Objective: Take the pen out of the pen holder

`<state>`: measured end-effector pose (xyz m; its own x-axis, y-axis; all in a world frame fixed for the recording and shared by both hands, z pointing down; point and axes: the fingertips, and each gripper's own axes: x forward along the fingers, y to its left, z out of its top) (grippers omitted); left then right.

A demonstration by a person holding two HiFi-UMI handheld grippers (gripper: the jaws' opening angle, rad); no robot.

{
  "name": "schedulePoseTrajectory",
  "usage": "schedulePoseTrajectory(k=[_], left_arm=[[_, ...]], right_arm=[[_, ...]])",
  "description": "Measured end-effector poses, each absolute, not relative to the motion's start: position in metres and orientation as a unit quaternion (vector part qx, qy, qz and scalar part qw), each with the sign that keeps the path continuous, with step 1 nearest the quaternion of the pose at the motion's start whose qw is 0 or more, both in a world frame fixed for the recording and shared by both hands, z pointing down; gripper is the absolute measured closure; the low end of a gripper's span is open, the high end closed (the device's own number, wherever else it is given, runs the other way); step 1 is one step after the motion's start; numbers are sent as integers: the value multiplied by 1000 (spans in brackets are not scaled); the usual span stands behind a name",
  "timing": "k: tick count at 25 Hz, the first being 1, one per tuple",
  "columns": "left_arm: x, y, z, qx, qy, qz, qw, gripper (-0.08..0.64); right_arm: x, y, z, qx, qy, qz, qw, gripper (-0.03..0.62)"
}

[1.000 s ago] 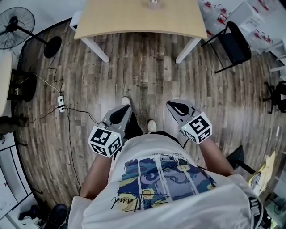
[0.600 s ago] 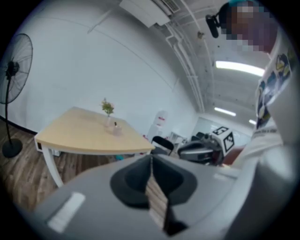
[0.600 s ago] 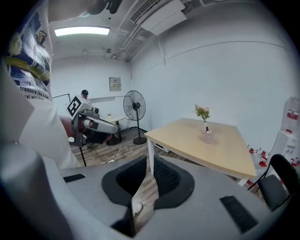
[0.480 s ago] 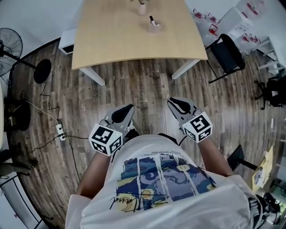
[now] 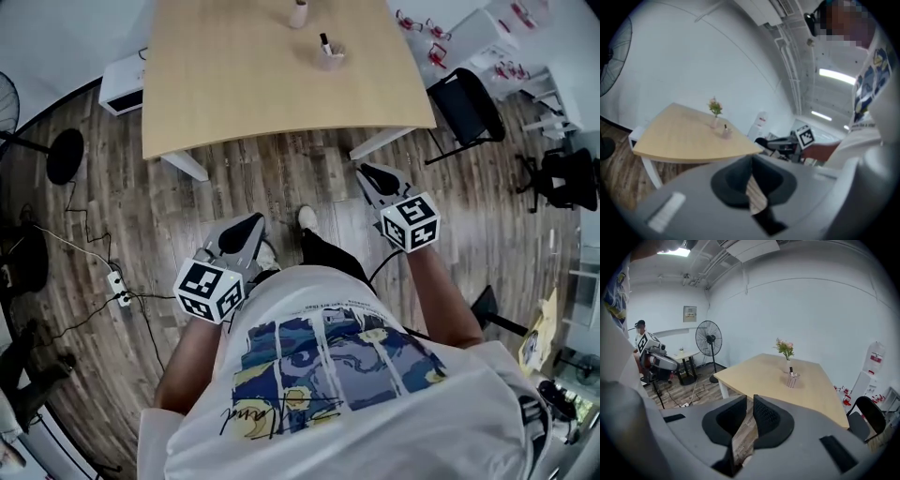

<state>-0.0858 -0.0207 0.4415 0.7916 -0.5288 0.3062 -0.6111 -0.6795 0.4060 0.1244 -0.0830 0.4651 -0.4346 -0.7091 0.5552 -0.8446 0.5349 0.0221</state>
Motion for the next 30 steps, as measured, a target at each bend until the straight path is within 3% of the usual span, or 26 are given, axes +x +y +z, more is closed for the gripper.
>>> schedulePoseTrajectory(k=[13, 30], left_arm=[[-130, -106, 446, 868, -417, 81, 259, 552], [-54, -243, 411, 837, -491, 97, 223, 552]], right_arm=[[166, -249, 513, 471, -827, 123, 280, 543], [217, -421, 562, 393, -852, 78, 338, 508]])
